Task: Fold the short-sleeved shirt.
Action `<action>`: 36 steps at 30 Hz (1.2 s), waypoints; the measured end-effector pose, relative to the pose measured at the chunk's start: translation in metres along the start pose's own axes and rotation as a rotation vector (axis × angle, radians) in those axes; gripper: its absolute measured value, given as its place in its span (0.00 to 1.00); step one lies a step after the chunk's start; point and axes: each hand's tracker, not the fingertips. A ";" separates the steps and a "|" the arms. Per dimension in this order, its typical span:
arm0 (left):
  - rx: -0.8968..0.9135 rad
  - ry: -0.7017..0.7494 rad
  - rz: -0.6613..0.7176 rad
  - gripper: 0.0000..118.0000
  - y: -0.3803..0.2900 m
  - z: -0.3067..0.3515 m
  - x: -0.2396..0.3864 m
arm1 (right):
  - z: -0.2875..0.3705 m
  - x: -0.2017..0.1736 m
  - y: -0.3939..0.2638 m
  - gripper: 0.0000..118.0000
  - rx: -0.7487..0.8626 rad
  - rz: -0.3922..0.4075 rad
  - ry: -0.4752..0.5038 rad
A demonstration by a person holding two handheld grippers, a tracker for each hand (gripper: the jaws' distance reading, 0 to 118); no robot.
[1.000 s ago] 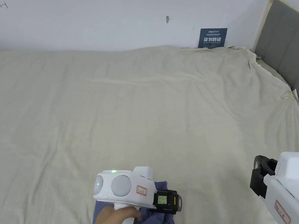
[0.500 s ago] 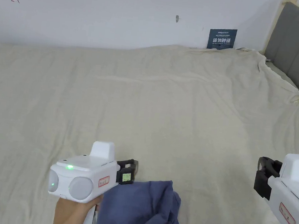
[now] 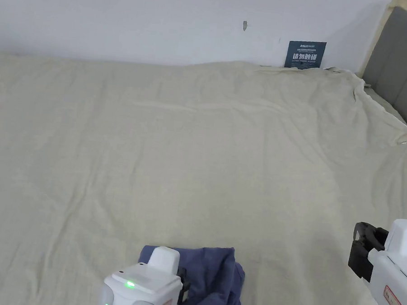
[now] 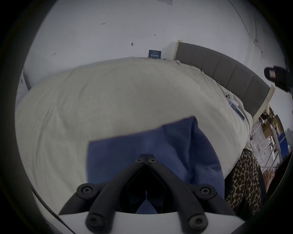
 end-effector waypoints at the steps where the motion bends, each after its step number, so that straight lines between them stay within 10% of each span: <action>1: -0.001 -0.001 -0.011 0.00 -0.003 -0.002 0.007 | 0.000 0.000 0.000 0.00 -0.002 0.003 -0.001; 26: 0.045 -0.169 -0.022 0.00 -0.003 -0.004 0.083 | 0.005 0.011 -0.007 0.00 -0.012 -0.016 -0.024; 36: 0.323 -0.135 0.016 0.00 0.064 0.073 0.044 | 0.015 -0.010 0.012 0.00 0.078 -0.014 0.011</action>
